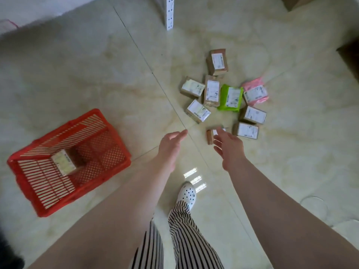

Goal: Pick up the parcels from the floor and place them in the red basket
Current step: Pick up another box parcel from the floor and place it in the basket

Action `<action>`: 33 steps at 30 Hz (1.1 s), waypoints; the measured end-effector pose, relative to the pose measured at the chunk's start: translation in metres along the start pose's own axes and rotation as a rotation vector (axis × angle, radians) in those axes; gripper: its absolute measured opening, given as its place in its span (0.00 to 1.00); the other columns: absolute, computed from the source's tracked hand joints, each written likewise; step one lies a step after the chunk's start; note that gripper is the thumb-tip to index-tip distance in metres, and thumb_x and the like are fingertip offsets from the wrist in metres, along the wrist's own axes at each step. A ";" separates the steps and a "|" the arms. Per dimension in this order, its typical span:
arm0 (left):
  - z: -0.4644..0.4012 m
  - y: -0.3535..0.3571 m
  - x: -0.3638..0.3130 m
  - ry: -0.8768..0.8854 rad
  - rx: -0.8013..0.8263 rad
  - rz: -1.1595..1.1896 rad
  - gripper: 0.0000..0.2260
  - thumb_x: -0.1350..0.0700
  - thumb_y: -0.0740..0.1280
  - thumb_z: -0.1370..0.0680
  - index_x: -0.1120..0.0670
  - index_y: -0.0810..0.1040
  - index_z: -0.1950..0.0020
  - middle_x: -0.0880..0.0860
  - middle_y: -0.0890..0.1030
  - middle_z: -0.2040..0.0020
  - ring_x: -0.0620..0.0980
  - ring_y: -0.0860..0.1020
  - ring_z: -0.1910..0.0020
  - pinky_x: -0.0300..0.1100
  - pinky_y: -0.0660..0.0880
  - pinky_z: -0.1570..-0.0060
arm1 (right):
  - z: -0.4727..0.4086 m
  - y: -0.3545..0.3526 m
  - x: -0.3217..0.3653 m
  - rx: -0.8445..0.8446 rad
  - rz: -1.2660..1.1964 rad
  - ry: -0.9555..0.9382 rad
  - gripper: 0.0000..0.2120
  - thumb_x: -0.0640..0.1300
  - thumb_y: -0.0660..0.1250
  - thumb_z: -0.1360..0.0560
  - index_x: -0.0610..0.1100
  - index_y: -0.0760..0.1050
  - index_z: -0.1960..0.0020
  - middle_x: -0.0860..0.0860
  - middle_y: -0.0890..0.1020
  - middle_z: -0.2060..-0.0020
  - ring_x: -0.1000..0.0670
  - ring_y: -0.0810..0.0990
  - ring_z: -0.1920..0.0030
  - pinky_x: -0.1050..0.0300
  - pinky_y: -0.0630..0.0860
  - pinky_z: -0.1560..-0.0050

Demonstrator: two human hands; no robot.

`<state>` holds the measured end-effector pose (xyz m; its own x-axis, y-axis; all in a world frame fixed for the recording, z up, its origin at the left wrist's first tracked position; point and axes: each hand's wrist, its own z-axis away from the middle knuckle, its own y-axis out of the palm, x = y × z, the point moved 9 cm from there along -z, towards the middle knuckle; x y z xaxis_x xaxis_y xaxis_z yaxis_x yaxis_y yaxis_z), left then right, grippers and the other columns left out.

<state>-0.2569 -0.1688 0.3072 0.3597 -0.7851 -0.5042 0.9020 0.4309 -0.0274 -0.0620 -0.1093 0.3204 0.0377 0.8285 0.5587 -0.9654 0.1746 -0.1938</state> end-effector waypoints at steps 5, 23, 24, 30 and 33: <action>-0.042 0.015 -0.029 0.010 -0.044 -0.021 0.27 0.44 0.73 0.28 0.54 0.74 0.33 0.54 0.76 0.33 0.54 0.74 0.35 0.54 0.68 0.32 | -0.046 0.010 0.016 -0.005 0.038 0.052 0.14 0.51 0.73 0.27 0.44 0.76 0.49 0.48 0.79 0.58 0.50 0.77 0.55 0.55 0.78 0.48; -0.347 0.104 -0.027 0.054 -0.022 -0.474 0.31 0.45 0.70 0.25 0.55 0.66 0.26 0.53 0.71 0.29 0.52 0.72 0.33 0.40 0.65 0.42 | -0.349 0.063 -0.050 -0.028 0.248 0.177 0.26 0.58 0.74 0.30 0.48 0.72 0.37 0.46 0.75 0.49 0.46 0.73 0.53 0.56 0.70 0.59; -0.364 0.107 -0.018 0.062 -0.022 -0.505 0.31 0.45 0.70 0.25 0.55 0.65 0.26 0.54 0.71 0.28 0.52 0.72 0.33 0.39 0.65 0.41 | -0.364 0.067 -0.057 -0.017 0.273 0.177 0.24 0.59 0.73 0.30 0.49 0.72 0.40 0.47 0.74 0.53 0.47 0.73 0.57 0.57 0.69 0.62; -0.443 0.128 0.014 0.077 0.021 -0.617 0.29 0.46 0.70 0.25 0.60 0.70 0.30 0.60 0.77 0.36 0.49 0.78 0.52 0.36 0.66 0.66 | -0.433 0.091 -0.095 0.048 0.340 0.164 0.12 0.51 0.68 0.24 0.46 0.71 0.62 0.50 0.71 0.68 0.51 0.68 0.69 0.60 0.66 0.69; -0.440 0.127 0.012 0.072 -0.005 -0.567 0.21 0.46 0.69 0.25 0.60 0.78 0.39 0.55 0.81 0.51 0.47 0.76 0.61 0.38 0.69 0.66 | -0.427 0.093 -0.090 0.038 0.299 0.162 0.10 0.48 0.67 0.23 0.42 0.79 0.48 0.49 0.79 0.62 0.50 0.75 0.63 0.59 0.71 0.65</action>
<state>-0.2431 0.0719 -0.0820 -0.1974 -0.8620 -0.4669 0.9479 -0.0464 -0.3151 -0.0455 0.0596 -0.0920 -0.2106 0.9144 0.3458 -0.9488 -0.1061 -0.2974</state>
